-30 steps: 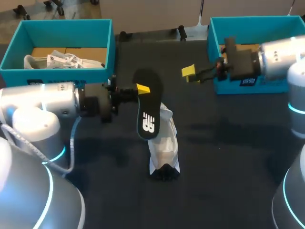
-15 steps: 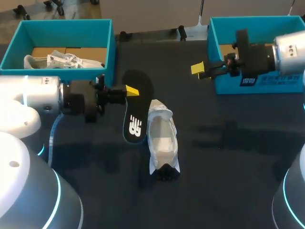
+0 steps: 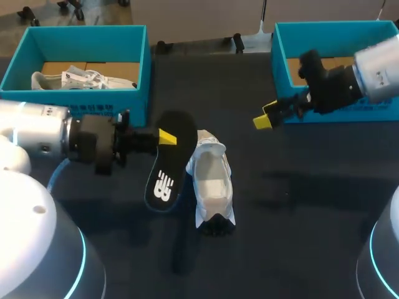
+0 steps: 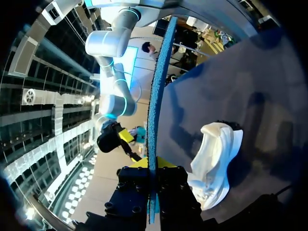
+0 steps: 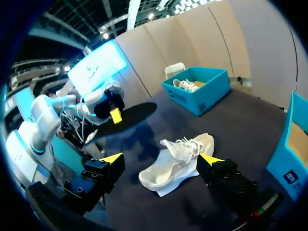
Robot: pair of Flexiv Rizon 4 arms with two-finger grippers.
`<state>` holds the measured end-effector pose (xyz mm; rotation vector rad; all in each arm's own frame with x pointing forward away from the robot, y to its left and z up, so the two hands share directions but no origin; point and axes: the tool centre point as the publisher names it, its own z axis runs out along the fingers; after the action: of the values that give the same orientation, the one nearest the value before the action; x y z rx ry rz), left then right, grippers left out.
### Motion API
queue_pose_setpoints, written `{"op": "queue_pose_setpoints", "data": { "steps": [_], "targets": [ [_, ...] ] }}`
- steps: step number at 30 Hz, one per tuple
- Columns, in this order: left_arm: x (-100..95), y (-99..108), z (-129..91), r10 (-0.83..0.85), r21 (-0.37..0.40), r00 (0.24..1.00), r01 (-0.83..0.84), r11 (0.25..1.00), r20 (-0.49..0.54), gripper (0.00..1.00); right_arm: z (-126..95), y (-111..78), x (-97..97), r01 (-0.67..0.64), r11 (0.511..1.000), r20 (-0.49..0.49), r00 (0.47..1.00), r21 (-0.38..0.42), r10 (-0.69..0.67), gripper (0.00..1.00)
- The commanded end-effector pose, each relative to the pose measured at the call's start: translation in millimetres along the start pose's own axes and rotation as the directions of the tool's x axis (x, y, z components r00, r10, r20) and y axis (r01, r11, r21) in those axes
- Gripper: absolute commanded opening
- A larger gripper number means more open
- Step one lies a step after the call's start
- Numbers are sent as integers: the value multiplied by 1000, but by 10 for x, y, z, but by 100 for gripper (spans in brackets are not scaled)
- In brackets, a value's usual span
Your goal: Take the shoe out of the shoebox, open the shoe tongue, remove and reinsert the insole, then place the shoe into the shoebox
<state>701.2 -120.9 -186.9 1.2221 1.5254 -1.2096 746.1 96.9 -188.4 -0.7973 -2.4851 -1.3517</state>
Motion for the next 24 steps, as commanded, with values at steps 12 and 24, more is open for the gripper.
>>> {"op": "queue_pose_setpoints", "data": {
  "steps": [12, 24],
  "targets": [
    [43, -582, 141, -134, 12, 991, 134, 991, 9, 0, -111, -223, 86, 252, 935, 13, 965, 249, -263, 100],
    [110, -921, 121, -231, 105, 973, 230, 967, -2, 0, 38, -635, 226, 305, 896, 15, 945, 322, -327, 100]
  ]
}}
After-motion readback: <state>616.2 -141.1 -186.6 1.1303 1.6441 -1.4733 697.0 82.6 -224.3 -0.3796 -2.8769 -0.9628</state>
